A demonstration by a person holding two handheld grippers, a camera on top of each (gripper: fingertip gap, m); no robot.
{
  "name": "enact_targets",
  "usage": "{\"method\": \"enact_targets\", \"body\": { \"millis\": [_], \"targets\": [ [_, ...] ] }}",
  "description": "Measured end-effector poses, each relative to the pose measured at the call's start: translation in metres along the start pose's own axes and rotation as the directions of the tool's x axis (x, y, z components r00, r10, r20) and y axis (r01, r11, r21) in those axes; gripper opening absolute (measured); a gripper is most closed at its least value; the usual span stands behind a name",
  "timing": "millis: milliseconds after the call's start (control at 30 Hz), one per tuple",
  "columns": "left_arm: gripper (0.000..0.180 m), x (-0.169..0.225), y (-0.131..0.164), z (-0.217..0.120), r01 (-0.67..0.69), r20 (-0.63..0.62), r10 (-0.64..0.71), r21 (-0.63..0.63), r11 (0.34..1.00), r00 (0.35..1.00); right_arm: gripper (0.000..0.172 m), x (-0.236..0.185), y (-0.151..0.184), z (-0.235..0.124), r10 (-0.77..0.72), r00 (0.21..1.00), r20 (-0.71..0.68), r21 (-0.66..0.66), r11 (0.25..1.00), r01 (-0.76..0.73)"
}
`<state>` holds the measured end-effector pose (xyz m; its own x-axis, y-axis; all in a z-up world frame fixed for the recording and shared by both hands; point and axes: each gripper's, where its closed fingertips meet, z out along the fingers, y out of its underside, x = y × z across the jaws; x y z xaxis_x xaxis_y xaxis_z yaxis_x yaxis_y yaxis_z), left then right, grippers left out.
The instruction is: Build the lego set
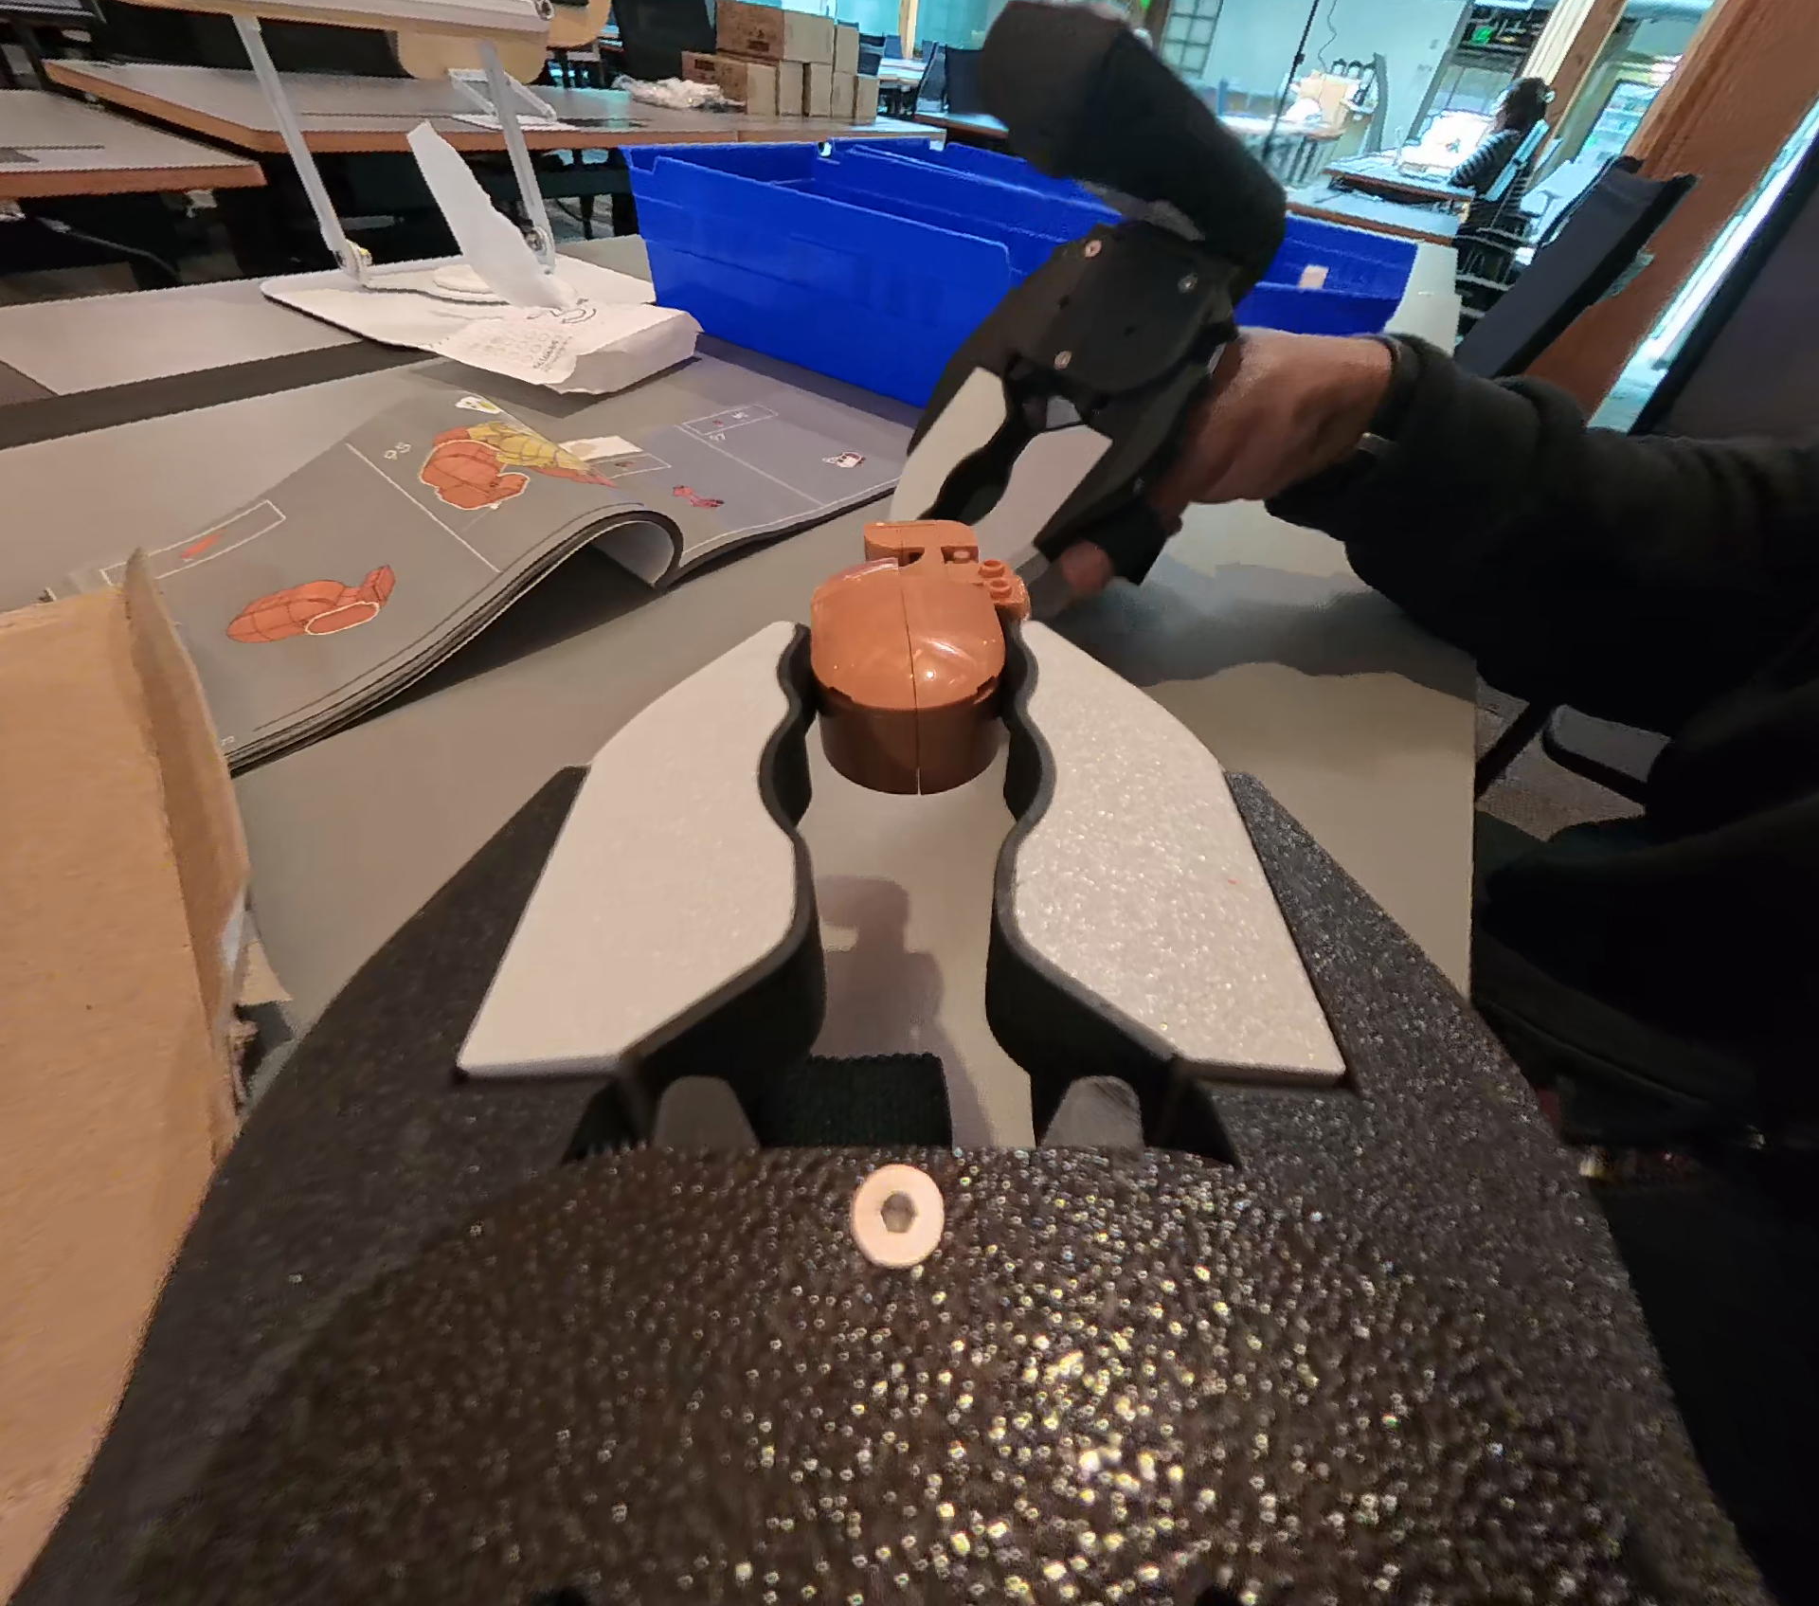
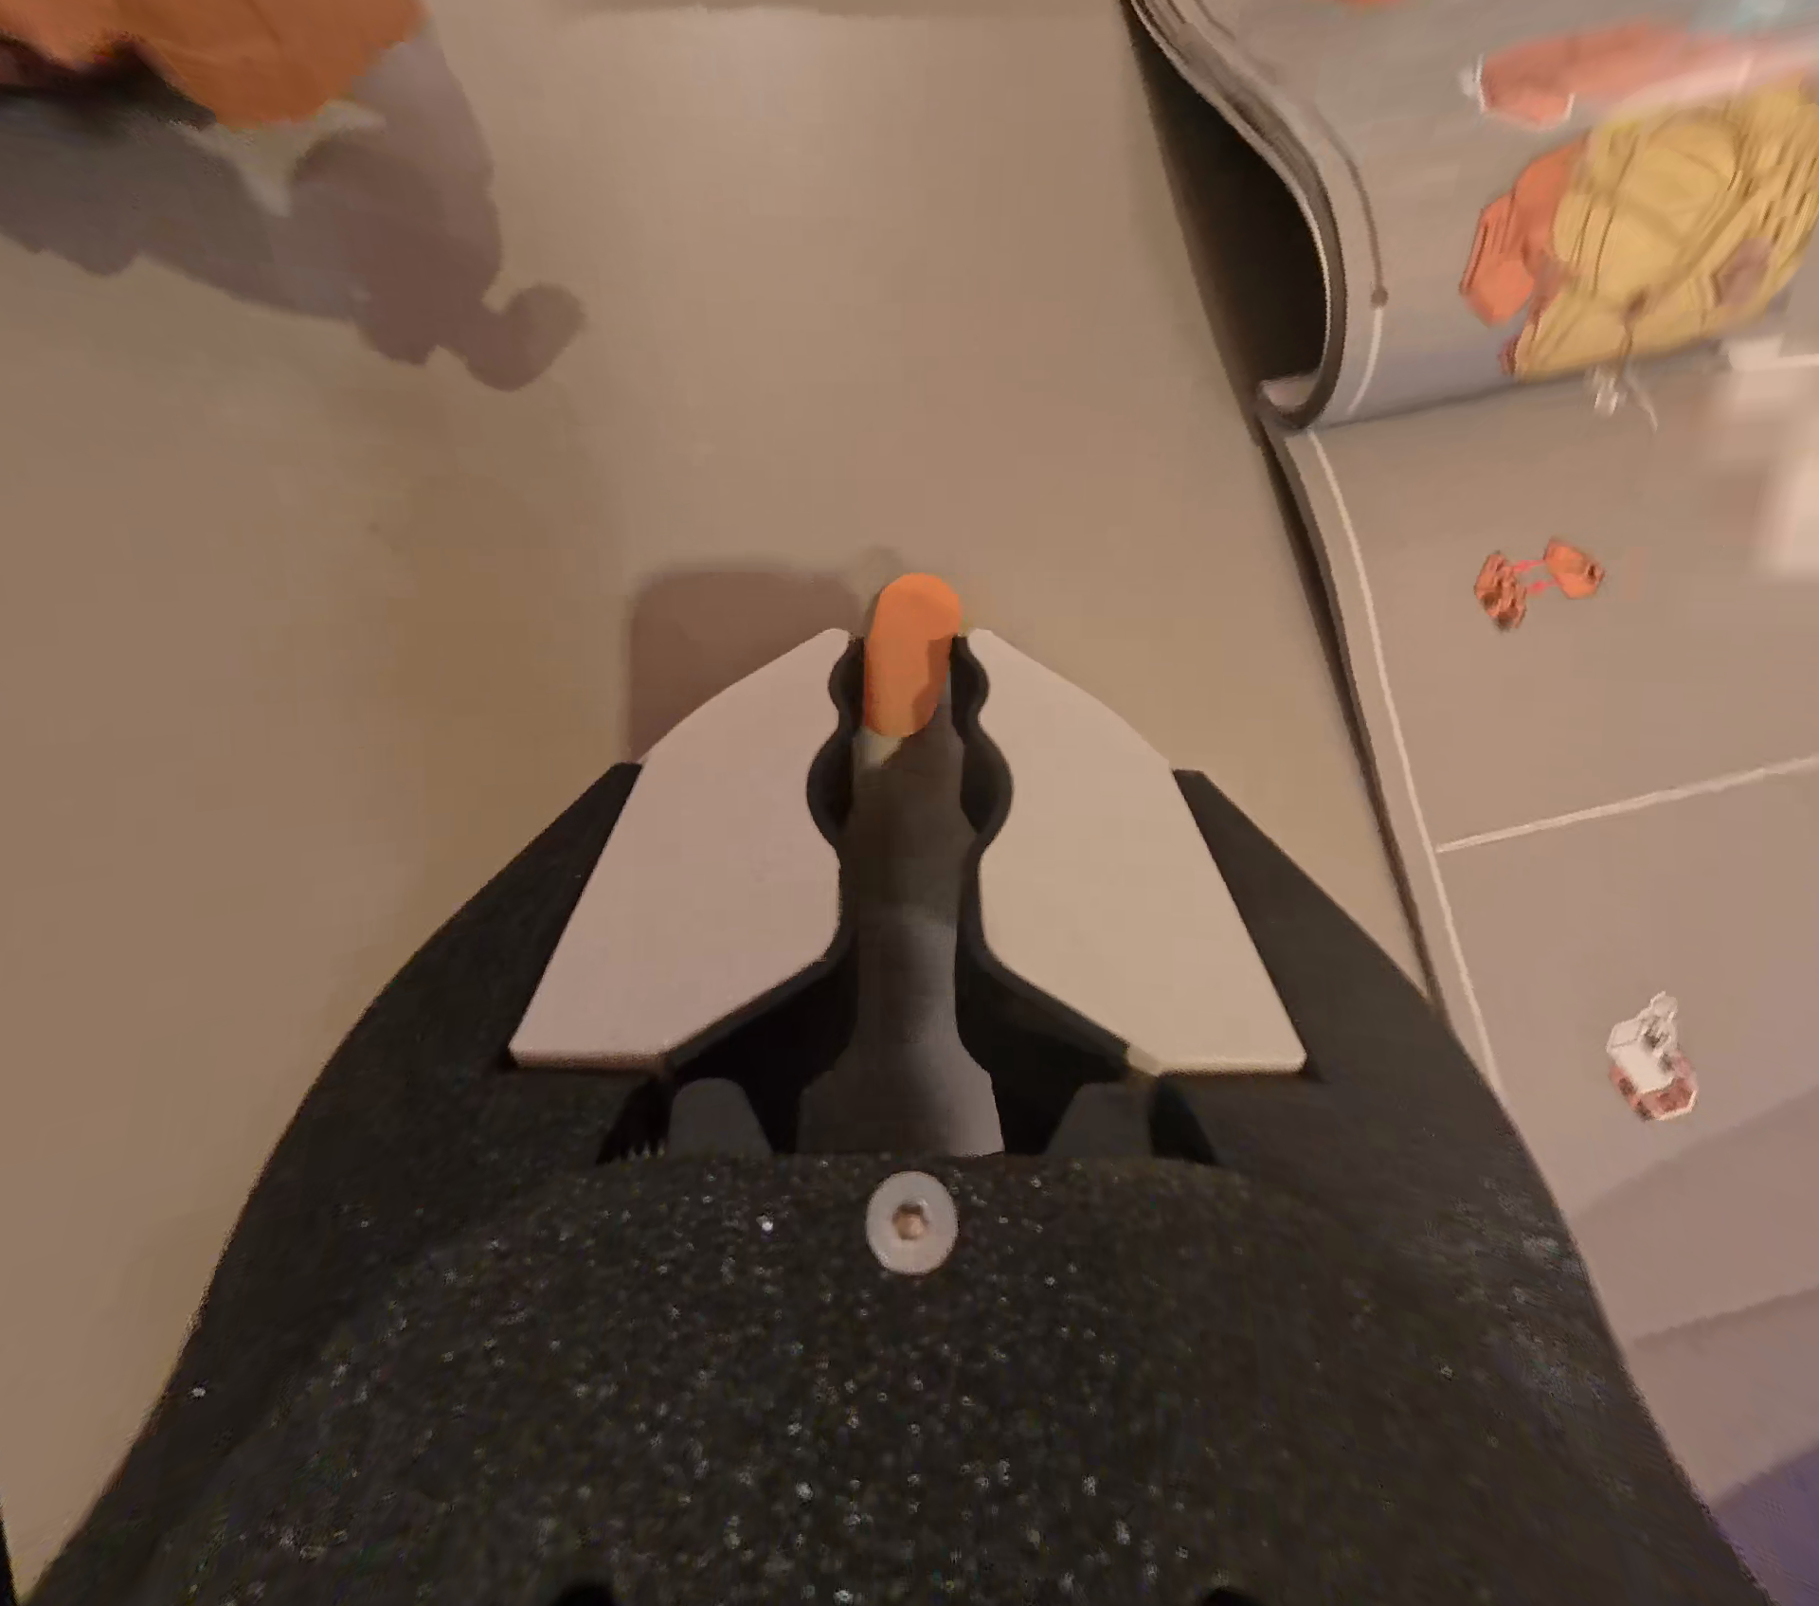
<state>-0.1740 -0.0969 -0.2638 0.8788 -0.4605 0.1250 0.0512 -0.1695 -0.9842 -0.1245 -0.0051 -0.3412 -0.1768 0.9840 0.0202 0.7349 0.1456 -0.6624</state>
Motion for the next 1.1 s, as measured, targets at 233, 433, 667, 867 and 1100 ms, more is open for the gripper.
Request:
{"method": "enact_targets", "body": {
  "millis": [233, 433, 667, 867, 1100],
  "targets": [
    [0.036, 0.008, 0.0, 0.0, 0.003, -0.053, -0.003, 0.002, 1.0, 0.999, 0.017, -0.062, -0.07, -0.055, -0.386, 0.913, 0.134, 0.25, 0.904, 0.346],
    [0.036, 0.016, -0.002, -0.001, -0.014, -0.097, 0.015, 0.015, 1.0, 0.995, 0.017, -0.097, -0.093, -0.061, -0.609, 0.761, 0.222, 0.216, 0.792, 0.571],
    [0.036, 0.019, -0.004, -0.003, -0.017, -0.116, 0.021, 0.034, 0.999, 0.993, 0.017, -0.101, -0.094, -0.05, -0.692, 0.663, 0.286, 0.112, 0.711, 0.695],
    [0.036, 0.021, -0.006, -0.005, -0.014, -0.129, 0.021, 0.051, 0.999, 0.991, 0.017, -0.1, -0.096, -0.049, -0.703, 0.635, 0.32, 0.09, 0.69, 0.719],
    [0.036, 0.022, -0.008, -0.006, -0.008, -0.133, 0.017, 0.062, 0.998, 0.991, 0.017, -0.1, -0.099, -0.048, -0.713, 0.621, 0.326, 0.085, 0.676, 0.732]
  ]
}}
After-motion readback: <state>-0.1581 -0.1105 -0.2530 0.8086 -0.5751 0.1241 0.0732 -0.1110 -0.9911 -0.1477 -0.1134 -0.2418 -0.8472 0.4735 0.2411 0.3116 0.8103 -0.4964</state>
